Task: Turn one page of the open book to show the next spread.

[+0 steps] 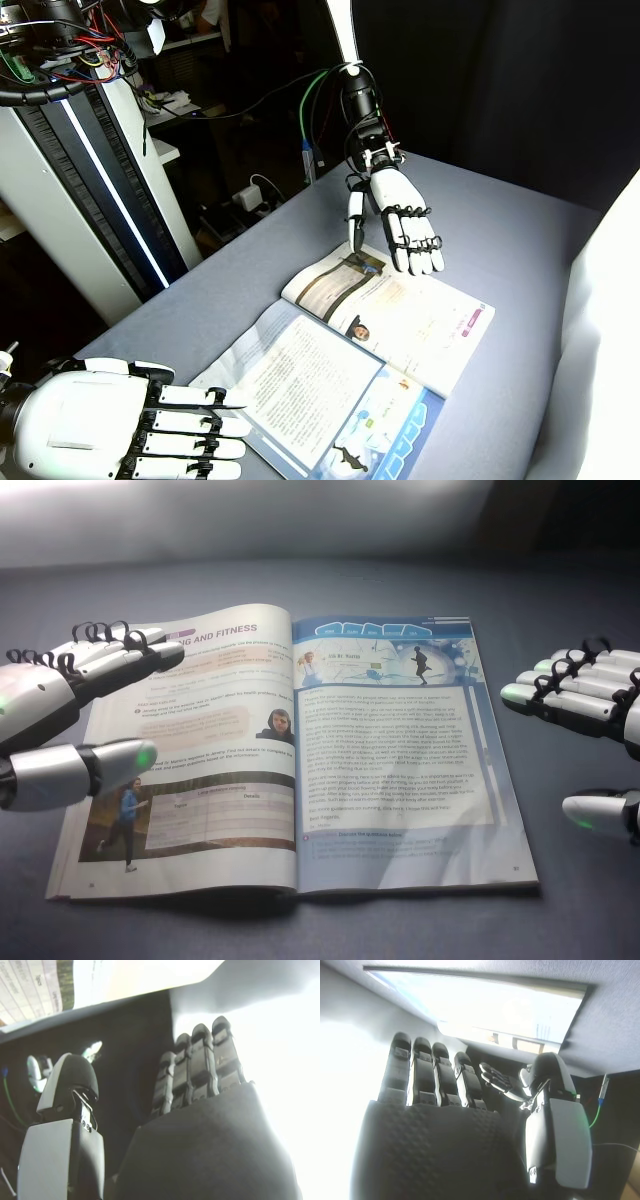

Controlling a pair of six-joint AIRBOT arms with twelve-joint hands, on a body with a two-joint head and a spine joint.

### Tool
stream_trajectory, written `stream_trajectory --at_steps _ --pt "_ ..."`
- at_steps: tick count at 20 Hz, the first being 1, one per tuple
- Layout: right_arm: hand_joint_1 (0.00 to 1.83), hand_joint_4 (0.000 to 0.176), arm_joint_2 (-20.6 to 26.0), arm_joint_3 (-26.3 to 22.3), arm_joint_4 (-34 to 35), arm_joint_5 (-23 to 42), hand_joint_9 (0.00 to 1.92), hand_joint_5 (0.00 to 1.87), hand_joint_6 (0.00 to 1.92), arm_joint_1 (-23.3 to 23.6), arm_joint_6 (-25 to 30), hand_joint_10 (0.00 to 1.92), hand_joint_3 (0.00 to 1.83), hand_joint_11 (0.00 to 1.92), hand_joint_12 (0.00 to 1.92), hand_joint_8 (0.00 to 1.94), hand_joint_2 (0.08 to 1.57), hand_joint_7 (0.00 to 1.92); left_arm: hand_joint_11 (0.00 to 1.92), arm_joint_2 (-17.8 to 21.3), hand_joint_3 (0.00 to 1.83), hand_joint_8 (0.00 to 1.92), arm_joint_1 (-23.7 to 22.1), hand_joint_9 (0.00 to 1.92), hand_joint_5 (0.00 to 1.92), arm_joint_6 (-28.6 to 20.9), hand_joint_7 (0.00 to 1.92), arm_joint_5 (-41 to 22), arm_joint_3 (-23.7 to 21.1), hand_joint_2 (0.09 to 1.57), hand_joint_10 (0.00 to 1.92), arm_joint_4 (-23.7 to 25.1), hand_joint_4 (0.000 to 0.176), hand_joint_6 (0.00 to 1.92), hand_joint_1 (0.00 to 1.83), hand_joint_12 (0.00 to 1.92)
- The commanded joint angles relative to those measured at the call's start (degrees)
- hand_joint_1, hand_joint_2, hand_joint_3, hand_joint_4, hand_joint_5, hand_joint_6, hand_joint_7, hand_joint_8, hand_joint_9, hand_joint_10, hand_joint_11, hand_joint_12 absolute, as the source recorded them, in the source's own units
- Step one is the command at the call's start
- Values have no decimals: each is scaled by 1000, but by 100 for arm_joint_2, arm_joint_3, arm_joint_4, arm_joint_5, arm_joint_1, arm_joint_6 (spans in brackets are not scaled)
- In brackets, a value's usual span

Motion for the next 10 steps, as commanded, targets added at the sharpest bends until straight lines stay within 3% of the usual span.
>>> stream_trajectory --at_steps 1,2,3,7,10 --pt "191 0 17 -11 93 603 0 0 0 71 -6 0 37 0 0 0 1283 0 0 3 18 0 -1 0 97 -23 0 -652 17 1389 0 -132 25 14 223 0" --pt "224 0 14 -16 93 603 0 0 0 70 -6 0 30 0 0 0 1285 0 0 3 16 0 5 0 109 -24 0 -651 15 1389 0 -136 14 18 223 0" --pt "205 0 10 -22 93 603 0 0 0 70 -8 0 23 0 0 0 1281 0 0 1 9 0 14 0 114 -29 0 -654 10 1383 0 -143 21 16 232 0" --pt "182 0 -38 -4 41 532 0 0 0 92 -26 0 9 0 0 0 1265 0 0 6 11 0 36 0 116 -32 0 -662 2 1401 0 -189 6 8 221 0" --pt "199 0 -211 68 -327 138 0 0 0 352 -22 0 0 0 0 0 1237 0 0 113 2 0 103 0 101 2 0 -709 -45 1388 0 -282 27 1 250 0"
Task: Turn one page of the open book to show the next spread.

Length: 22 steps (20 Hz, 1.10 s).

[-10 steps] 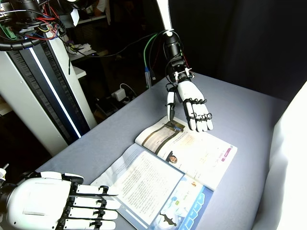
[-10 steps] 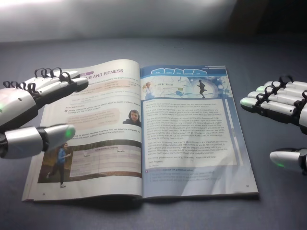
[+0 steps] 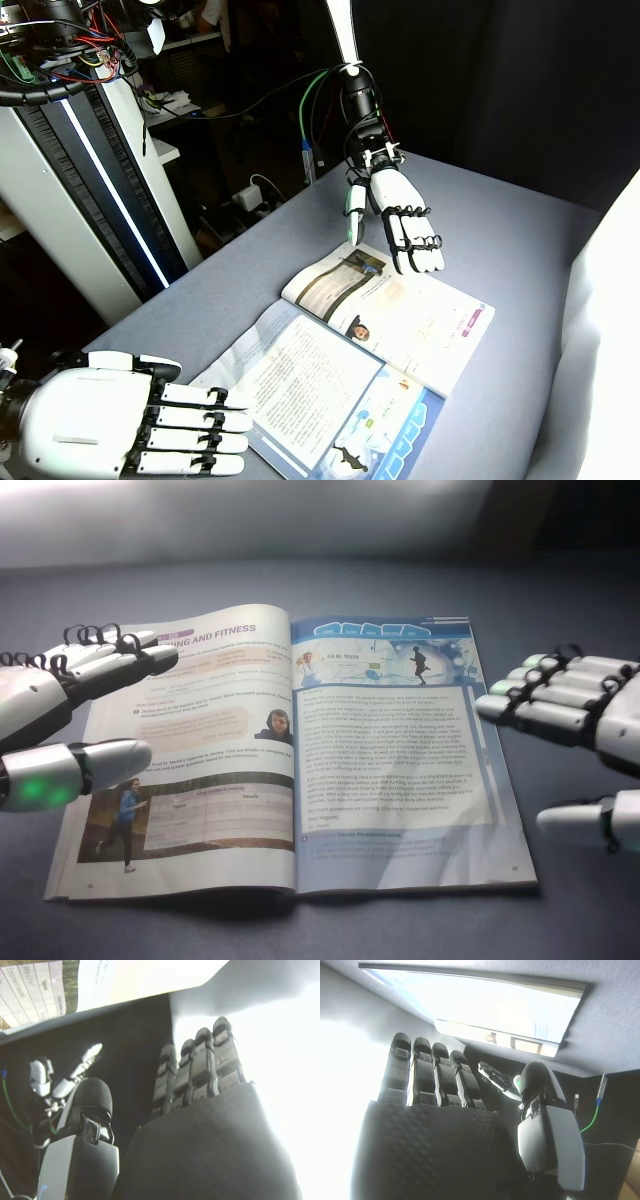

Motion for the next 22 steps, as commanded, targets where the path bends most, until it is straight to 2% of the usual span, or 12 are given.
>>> stream_trajectory --at_steps 1,2,3,5,7,8,9,10,12,17,22 --pt "173 0 -43 39 -77 306 0 0 0 138 31 0 0 0 0 0 1235 0 0 108 0 0 17 0 119 25 0 -711 -43 1375 0 -186 28 7 321 0" --pt "169 0 -128 92 -233 164 0 0 0 234 108 0 0 0 0 0 1232 0 0 149 0 0 53 0 124 49 0 -730 -68 1369 0 -218 25 7 343 0" --pt "155 0 -219 160 -424 34 0 0 0 303 246 0 0 0 0 0 1222 0 0 196 0 0 115 0 110 68 0 -758 -102 1370 0 -262 42 1 331 0" --pt "159 0 -415 298 -823 -239 0 0 0 425 560 0 0 0 0 0 1205 0 0 273 1 0 247 0 116 82 0 -848 -161 1381 0 -365 31 3 329 0" --pt "122 0 -534 371 -1046 -404 0 0 0 451 735 0 0 0 0 0 1205 0 0 328 1 0 328 0 115 104 0 -923 -202 1380 0 -436 58 2 309 0" --pt "123 0 -602 412 -1125 -487 0 0 0 451 799 0 0 0 0 0 1199 0 0 369 2 0 369 0 113 139 0 -965 -240 1386 0 -477 56 1 317 0" --pt "119 0 -669 449 -1194 -576 0 0 0 450 855 0 0 0 0 0 1195 0 0 426 4 0 412 0 124 188 0 -1011 -286 1390 0 -524 22 4 303 0" --pt "105 0 -732 487 -1259 -653 0 0 0 443 922 0 0 0 0 0 1192 0 26 475 3 0 478 0 130 209 0 -1073 -326 1392 0 -582 0 6 302 12" --pt "86 0 -793 519 -1270 -711 0 0 0 409 938 0 0 0 0 0 1186 0 0 513 0 0 552 0 134 219 0 -1125 -353 1405 0 -633 0 5 284 259" --pt "30 0 -965 646 -1286 -833 0 0 0 338 999 0 0 0 0 0 1176 0 0 573 0 0 653 0 122 230 0 -1156 -404 1400 0 -684 0 0 306 268" --pt "0 0 -1452 1013 -1694 -793 0 0 0 506 1515 0 0 0 0 0 1160 0 0 573 0 0 916 0 156 234 0 -1188 -437 1395 0 -862 0 4 352 337"
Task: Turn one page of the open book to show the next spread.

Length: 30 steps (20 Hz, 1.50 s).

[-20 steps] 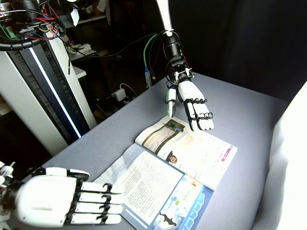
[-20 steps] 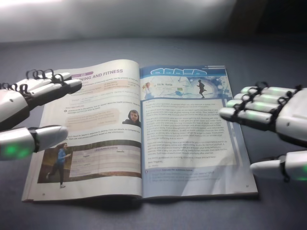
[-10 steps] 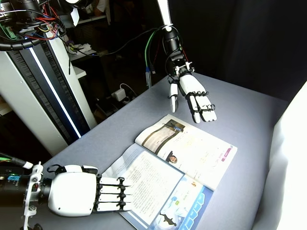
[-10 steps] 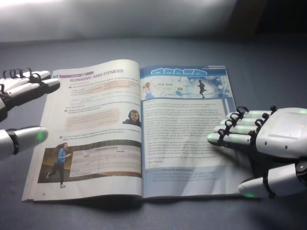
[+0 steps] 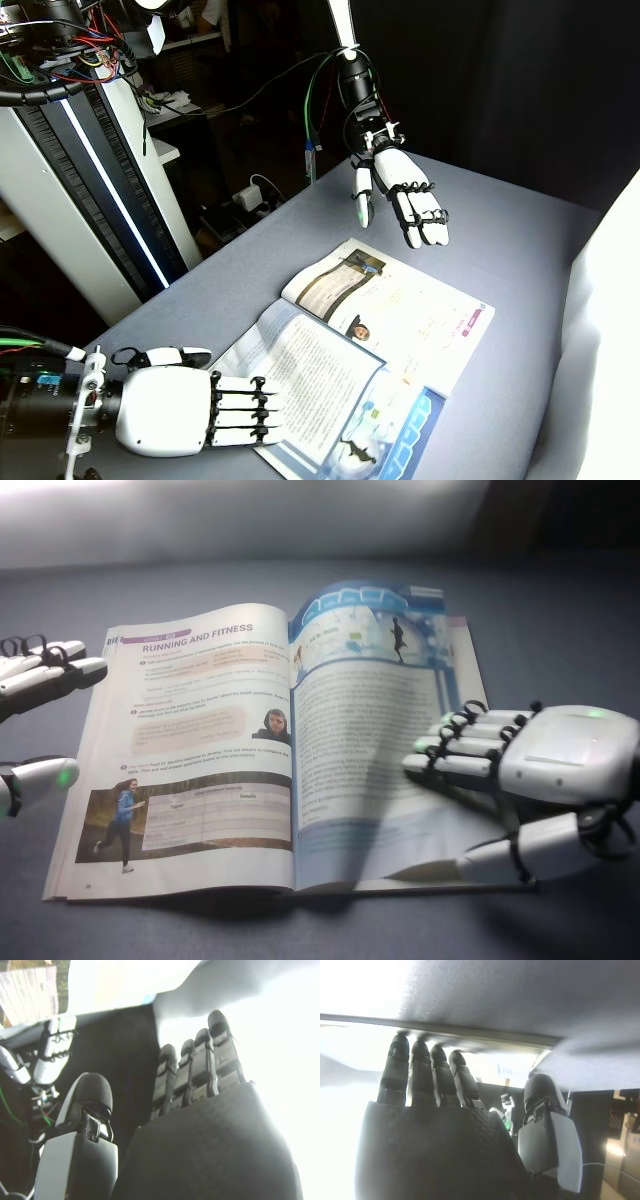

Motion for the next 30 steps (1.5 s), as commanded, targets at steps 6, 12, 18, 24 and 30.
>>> stream_trajectory --at_steps 6,12,18,24,30 --pt "0 0 -501 304 188 643 0 0 0 249 71 0 0 0 0 0 1146 0 5 -18 4 0 177 0 139 -30 0 -624 -34 1420 0 -234 42 5 213 3" --pt "0 0 -956 516 -181 811 0 0 0 869 71 0 0 0 0 0 1165 0 0 -113 0 3 259 0 190 -82 12 -538 -21 1409 0 -229 28 11 275 0" --pt "3 0 -1278 622 -788 1043 0 0 0 1509 118 0 6 0 0 0 1183 0 0 -196 0 0 281 0 30 -118 0 -523 23 1363 0 -229 6 0 30 0" --pt "2 0 -1769 775 -985 1843 0 0 0 1832 312 0 0 0 0 0 1128 0 56 -313 132 23 300 418 282 -198 350 -541 121 1399 48 -217 0 9 0 1171" --pt "0 0 -1845 597 -1103 2614 0 0 0 2055 463 0 0 0 0 0 1126 0 41 -357 73 46 299 490 395 -227 534 -606 169 1564 299 -220 0 42 13 1597"
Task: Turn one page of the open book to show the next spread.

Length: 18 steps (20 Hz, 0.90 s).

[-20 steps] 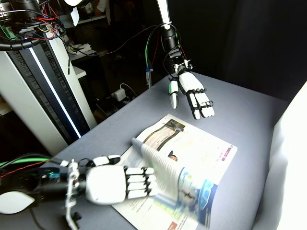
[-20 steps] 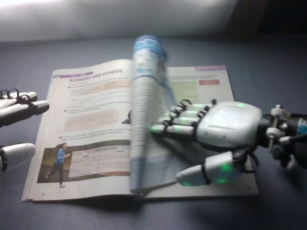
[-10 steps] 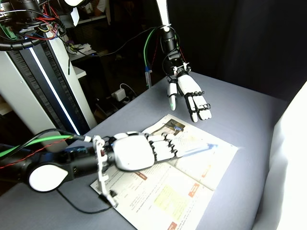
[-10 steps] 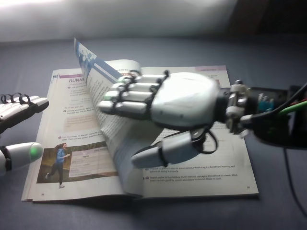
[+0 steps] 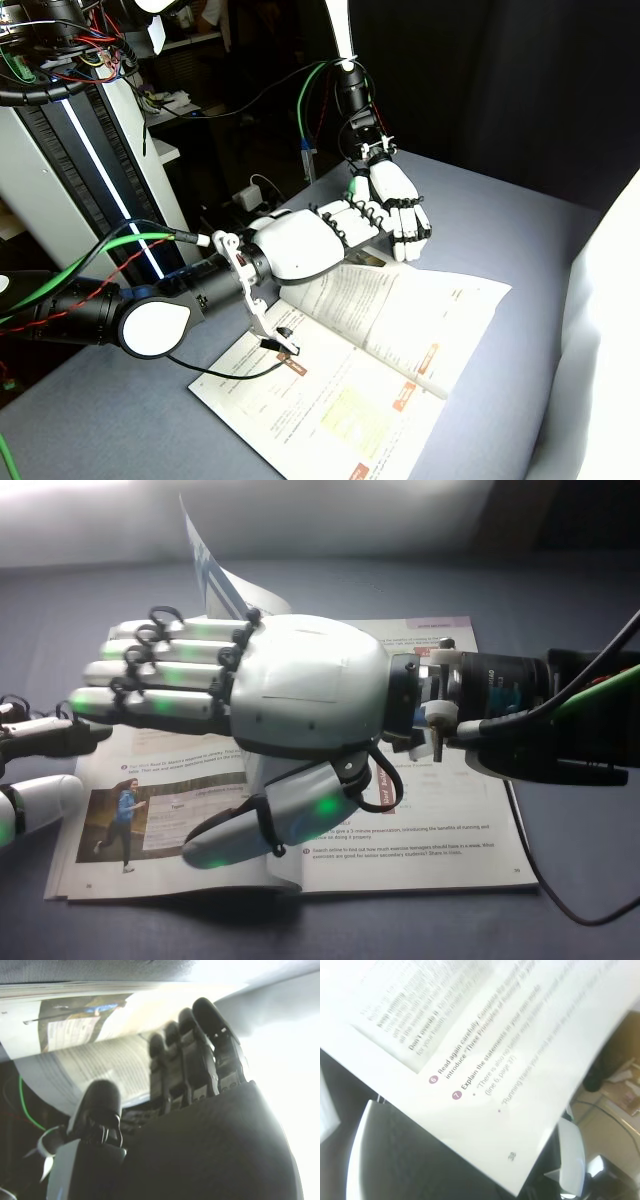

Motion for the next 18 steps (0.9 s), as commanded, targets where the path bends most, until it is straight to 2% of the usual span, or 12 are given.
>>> stream_trajectory --at_steps 1,3,4,6,7,8,9,11,12,15,16,18 --pt "0 3 33 -59 271 982 0 0 0 120 94 0 0 0 0 0 1107 0 7 -23 91 25 -2 391 378 -32 517 -676 48 1570 280 -111 0 24 34 1420" --pt "0 2 141 -155 187 1326 0 0 0 163 238 0 0 0 0 0 1112 0 0 -43 51 13 -2 262 519 -32 444 -700 59 1526 177 -135 0 68 519 1139" --pt "0 6 222 -229 146 1461 0 0 0 181 250 0 0 0 0 0 1104 0 0 -48 7 7 -2 240 598 -32 419 -714 60 1420 175 -147 0 103 570 1190" --pt "0 3 466 -421 77 1690 0 0 0 218 250 0 0 0 0 0 1108 0 0 -52 0 6 -3 71 440 -33 206 -742 55 1300 84 -179 32 31 567 615" --pt "0 6 574 -486 63 1760 0 0 0 229 242 0 0 0 0 0 1102 0 0 -55 0 7 -3 13 346 -33 111 -754 52 1218 16 -195 107 17 524 269" --pt "0 2 683 -562 57 1799 0 0 0 238 208 0 0 0 0 0 1110 0 0 -57 0 6 -3 70 363 -33 156 -761 50 1186 18 -206 143 15 491 484" --pt "0 2 807 -636 56 1811 0 0 0 241 155 0 0 0 0 0 1110 0 0 -58 0 6 -3 70 363 -33 156 -778 45 1186 18 -223 143 15 491 484" --pt "0 4 981 -760 81 1797 0 0 0 241 86 0 0 0 0 0 1113 0 0 -53 17 14 -2 106 532 -31 254 -820 31 1343 27 -252 45 68 597 503" --pt "0 2 983 -812 109 1787 0 0 0 241 69 0 0 0 0 0 1109 0 0 -44 32 16 -2 136 489 -28 314 -840 20 1385 41 -264 117 1381 689 735" --pt "0 2 1457 -1005 233 1618 0 0 0 172 -47 0 0 0 0 0 1108 0 0 65 6 9 2 139 421 51 328 -946 -69 1443 44 -312 137 1791 660 778" --pt "0 4 1601 -1067 265 1536 0 0 0 118 -102 0 0 0 0 0 1112 0 0 111 0 0 5 5 77 83 12 -984 -103 1381 1 -332 41 187 304 31" --pt "0 2 1863 -1182 412 1353 0 0 0 17 -258 0 0 0 0 0 1109 0 0 216 8 0 29 0 94 173 2 -1098 -183 1398 0 -388 44 99 183 5"
